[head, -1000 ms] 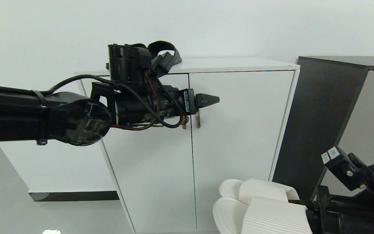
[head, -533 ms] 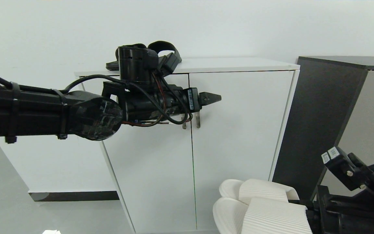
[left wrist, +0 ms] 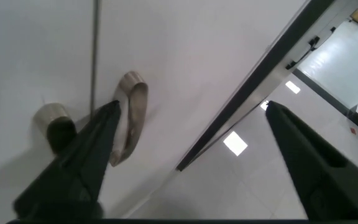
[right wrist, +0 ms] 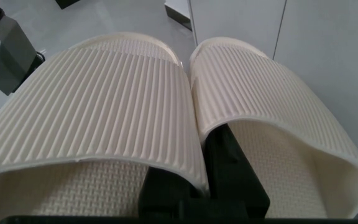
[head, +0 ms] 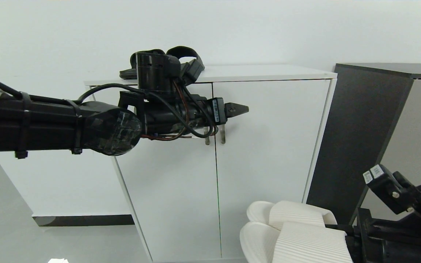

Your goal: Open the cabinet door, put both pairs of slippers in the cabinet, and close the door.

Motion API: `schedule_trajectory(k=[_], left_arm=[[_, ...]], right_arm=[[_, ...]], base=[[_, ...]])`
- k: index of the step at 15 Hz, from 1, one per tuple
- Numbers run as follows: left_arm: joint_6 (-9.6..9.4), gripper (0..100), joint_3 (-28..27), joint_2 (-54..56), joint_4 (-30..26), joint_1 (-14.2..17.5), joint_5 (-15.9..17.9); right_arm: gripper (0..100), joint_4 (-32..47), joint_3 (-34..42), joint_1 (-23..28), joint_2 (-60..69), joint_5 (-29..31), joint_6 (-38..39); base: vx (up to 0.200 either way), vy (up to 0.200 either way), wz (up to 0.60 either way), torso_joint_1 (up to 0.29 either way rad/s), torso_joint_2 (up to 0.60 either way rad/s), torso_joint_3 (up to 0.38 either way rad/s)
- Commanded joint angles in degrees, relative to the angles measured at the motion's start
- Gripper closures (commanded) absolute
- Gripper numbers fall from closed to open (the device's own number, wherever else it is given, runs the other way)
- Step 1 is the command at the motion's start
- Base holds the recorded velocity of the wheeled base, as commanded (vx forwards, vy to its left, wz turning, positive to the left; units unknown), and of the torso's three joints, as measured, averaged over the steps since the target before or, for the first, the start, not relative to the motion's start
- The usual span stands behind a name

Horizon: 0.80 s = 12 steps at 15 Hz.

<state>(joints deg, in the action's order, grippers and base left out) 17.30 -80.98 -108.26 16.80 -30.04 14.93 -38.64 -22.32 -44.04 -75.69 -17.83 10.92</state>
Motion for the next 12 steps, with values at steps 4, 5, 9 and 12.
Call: schedule_trajectory(k=[4,5,9,12], left_arm=[[0.02,100,0.56,0.42,0.08,-0.11,0.01],[0.02,100,1.53,1.30,-0.01,-0.20,0.01],[-0.34,100,8.56,8.42,-0.36,-0.72,0.01],[-0.51,100,15.94,16.24,-0.36,-2.39,-0.08]], right_arm=[[100,-0.03,0.00,0.01,0.37,-0.01,-0.02],[100,-0.03,0.00,-0.08,0.46,-0.01,0.06],[100,0.06,0.70,-0.16,2.74,-3.00,0.06],[100,0.06,0.61,-0.25,3.18,-3.08,-0.02]], base=[[0.000,0.000,0.00,0.000,0.00,0.000],[0.000,0.000,0.00,0.000,0.00,0.000],[0.000,0.000,0.00,0.000,0.00,0.000],[0.000,0.000,0.00,0.000,0.00,0.000]])
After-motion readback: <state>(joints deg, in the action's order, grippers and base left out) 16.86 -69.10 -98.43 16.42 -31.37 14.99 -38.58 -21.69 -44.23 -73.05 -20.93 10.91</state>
